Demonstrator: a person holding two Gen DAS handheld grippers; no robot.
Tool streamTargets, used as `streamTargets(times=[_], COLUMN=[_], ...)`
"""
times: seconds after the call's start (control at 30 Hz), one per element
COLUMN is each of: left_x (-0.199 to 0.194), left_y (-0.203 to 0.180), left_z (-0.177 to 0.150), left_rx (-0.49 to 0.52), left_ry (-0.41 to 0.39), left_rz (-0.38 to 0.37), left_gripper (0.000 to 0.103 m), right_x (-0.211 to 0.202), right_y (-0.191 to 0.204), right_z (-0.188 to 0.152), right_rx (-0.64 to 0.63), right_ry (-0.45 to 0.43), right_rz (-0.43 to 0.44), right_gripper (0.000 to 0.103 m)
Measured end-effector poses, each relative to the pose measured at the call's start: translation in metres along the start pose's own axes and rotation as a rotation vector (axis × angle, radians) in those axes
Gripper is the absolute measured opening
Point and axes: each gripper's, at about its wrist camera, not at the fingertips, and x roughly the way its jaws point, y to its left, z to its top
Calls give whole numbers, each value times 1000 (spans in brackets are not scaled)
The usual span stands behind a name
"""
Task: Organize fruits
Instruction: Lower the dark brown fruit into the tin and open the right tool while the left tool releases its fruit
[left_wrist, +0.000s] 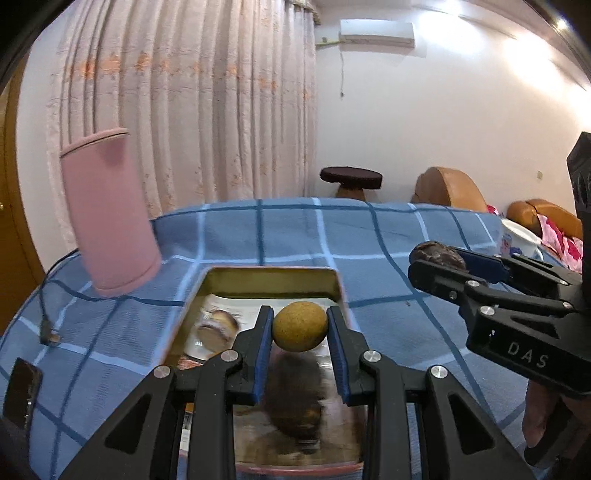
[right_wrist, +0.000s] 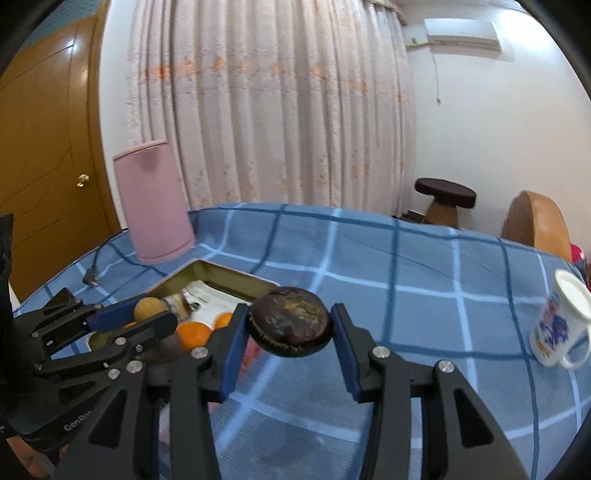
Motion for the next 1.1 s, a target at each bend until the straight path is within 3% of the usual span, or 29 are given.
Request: streamTargets(times=[0.4, 0.77, 1.1], left_x=[-8, 13, 21], left_y=[63, 68, 67], left_z=[3, -4, -8], left_rx=[-68, -62, -49], left_ry=[6, 99, 122], left_rz=[101, 73, 64], left_gripper=[31, 31, 31], right_x=[17, 46, 65], right_y=[39, 59, 60], right_z=[19, 22, 14], right_rx=[-56, -75, -51], right_ry=[-3, 62, 126], right_rz=[55, 91, 98], right_gripper=[47, 47, 47])
